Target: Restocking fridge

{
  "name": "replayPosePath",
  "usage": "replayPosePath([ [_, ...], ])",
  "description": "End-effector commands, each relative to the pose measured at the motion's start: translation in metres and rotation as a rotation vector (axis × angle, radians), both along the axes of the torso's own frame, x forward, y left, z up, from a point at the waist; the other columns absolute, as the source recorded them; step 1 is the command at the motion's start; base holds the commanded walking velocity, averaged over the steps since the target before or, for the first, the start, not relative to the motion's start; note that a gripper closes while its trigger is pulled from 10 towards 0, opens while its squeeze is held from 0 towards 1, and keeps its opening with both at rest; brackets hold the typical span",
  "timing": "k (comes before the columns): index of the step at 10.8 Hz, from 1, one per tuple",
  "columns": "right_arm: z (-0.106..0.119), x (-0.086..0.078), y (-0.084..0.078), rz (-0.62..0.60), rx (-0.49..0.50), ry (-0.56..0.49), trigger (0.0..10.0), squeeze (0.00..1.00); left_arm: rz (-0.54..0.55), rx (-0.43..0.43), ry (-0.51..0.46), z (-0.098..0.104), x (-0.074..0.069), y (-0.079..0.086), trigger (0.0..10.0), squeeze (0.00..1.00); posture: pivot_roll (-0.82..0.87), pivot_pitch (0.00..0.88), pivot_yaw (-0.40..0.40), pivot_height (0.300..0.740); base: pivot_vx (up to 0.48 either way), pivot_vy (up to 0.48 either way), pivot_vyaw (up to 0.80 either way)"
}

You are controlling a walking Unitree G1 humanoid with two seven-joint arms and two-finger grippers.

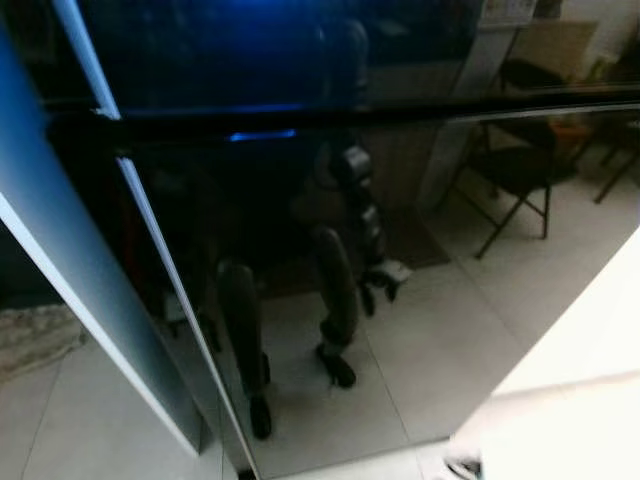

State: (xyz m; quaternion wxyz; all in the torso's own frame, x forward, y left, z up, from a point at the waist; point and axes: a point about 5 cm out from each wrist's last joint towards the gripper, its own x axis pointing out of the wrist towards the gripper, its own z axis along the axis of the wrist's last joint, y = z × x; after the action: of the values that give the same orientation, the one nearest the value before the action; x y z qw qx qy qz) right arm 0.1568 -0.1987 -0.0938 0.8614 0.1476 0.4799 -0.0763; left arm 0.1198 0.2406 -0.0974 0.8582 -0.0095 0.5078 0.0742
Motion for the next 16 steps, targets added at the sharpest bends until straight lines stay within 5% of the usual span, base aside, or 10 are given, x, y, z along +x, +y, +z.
replayPosePath([
  [1, -0.0005, -0.005, -0.009, -0.018, -0.019, 0.014, 10.0, 0.0, -0.004, -0.015, 0.012, -0.0018, -0.001, -0.005, 10.0, 0.0, 0.09, 0.0, -0.022, 0.74, 0.0, 0.0, 0.0],
  [16, 0.0, -0.0042, -0.0087, -0.004, -0.018, 0.002, 10.0, 0.0, -0.003, -0.012, 0.013, -0.0018, -0.0013, -0.0047, 10.0, 0.0, 0.09, 0.0, -0.021, 0.74, -0.122, 0.0, 0.03],
])
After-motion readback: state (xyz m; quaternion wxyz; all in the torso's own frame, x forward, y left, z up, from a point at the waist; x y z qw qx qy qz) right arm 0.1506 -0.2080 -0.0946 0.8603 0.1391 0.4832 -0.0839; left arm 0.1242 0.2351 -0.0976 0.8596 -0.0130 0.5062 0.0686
